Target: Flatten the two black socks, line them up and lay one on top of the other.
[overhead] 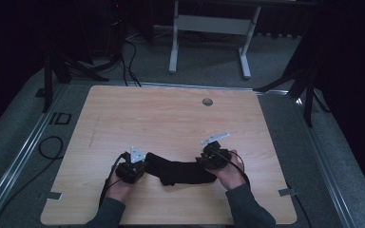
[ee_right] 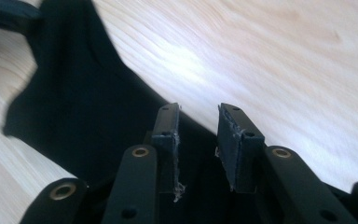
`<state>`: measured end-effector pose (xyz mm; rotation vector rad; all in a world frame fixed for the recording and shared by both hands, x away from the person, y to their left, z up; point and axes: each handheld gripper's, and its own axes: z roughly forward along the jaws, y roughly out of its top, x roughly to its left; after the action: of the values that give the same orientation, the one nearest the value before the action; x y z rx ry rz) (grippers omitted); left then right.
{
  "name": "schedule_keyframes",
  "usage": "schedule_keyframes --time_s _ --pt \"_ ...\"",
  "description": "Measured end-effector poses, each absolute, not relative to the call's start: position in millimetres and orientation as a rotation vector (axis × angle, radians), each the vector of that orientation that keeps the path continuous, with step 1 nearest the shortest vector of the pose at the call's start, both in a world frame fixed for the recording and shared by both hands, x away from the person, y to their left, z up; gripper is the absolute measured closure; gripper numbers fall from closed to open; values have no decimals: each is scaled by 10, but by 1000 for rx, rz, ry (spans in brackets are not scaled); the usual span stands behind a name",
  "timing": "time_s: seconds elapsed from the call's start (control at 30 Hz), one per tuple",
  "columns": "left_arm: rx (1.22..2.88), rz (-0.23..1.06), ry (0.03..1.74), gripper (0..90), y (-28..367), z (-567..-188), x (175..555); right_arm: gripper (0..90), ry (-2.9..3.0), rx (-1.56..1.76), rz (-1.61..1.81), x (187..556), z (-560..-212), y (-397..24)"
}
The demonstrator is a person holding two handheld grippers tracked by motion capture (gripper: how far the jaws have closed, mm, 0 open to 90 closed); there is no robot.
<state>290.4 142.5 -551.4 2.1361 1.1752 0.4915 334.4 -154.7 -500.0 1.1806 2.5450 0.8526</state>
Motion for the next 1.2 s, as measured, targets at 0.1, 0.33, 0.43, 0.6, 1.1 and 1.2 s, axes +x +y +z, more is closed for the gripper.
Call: schedule_keyframes --time_s 0.1,0.33,0.43,0.6,1.1,1.2 --pt "2135 488 1176 900 1427 -5514 2905 691 2551 1235 828 3315 -5117 -1657" --pt "2134 486 1178 900 1426 -5515 2904 834 2602 1272 752 3319 -5364 -1676" --pt "2135 481 1177 900 1430 -5515 2907 860 2581 1255 769 3297 -5294 -1688" --pt "2138 476 1176 900 1430 -5515 2907 859 2527 1256 820 3269 -5085 -1829" --pt "2141 452 1174 900 1440 -5511 2895 849 2521 1326 820 3317 -5218 -1987" --pt "2140 448 1175 900 1444 -5510 2890 846 2527 1331 836 3325 -5255 -1987"
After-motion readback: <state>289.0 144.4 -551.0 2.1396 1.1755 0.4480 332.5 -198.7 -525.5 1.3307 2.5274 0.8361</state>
